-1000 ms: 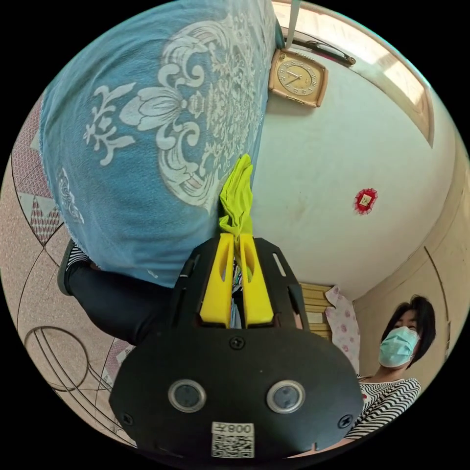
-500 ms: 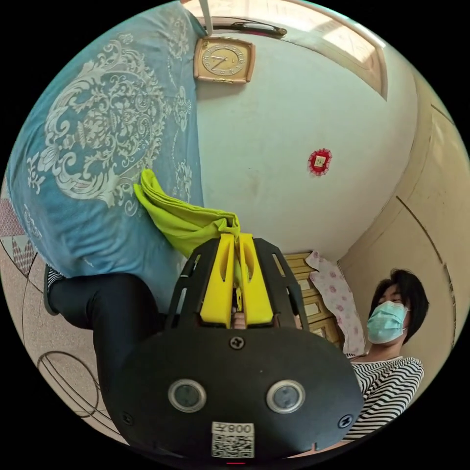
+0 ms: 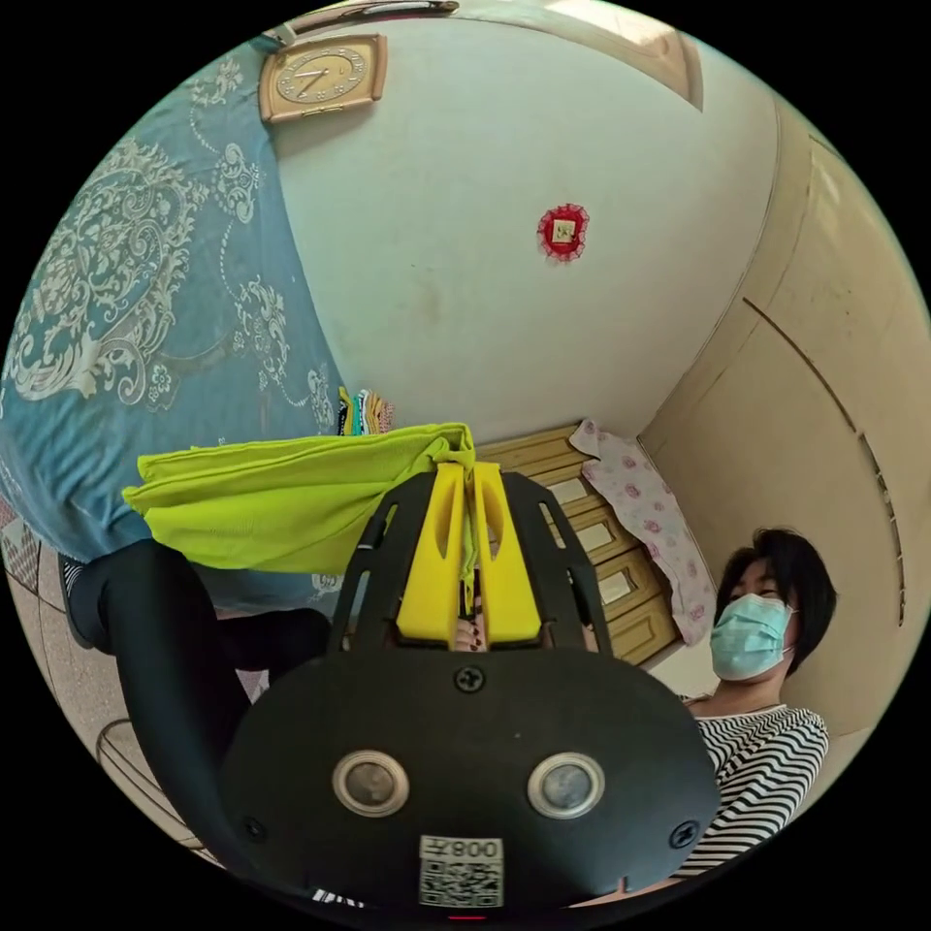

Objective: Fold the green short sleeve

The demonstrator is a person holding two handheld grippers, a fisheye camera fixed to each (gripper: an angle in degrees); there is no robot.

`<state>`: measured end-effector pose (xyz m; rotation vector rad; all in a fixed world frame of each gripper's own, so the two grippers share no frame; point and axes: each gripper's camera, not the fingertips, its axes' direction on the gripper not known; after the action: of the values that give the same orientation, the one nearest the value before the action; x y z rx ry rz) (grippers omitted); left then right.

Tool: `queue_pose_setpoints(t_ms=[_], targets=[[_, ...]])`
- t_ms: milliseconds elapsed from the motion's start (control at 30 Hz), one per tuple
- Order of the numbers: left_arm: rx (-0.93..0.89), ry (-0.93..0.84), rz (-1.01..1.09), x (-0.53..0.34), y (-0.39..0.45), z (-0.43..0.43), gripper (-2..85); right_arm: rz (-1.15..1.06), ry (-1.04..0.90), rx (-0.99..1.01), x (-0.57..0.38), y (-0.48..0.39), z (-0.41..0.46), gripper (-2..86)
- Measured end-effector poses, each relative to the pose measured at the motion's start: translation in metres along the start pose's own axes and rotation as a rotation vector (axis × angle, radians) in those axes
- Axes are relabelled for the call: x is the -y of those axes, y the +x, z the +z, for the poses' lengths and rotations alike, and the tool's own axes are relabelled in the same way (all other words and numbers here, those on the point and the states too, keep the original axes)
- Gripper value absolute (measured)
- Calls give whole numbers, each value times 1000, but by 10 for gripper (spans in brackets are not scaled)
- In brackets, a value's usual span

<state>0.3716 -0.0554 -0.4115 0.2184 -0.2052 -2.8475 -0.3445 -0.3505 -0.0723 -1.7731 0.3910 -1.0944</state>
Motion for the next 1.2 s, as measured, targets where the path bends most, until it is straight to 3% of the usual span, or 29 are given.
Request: queue_pose_setpoints(t_ms=[433,767,1033,1200], targets=[[-74,-187,57,46,75,187,17,-123,146,48,-97,97,-157,19],[-66,-339,27,128,100,402,17,-162,265,45,-117,232,-273,19],[-96,-409,-41,271,54,645,17,-116,308,-14,7,393,-357,18],[-205,-394,42,415,71,846,18,-209,263,-79,187,470,-400,18]])
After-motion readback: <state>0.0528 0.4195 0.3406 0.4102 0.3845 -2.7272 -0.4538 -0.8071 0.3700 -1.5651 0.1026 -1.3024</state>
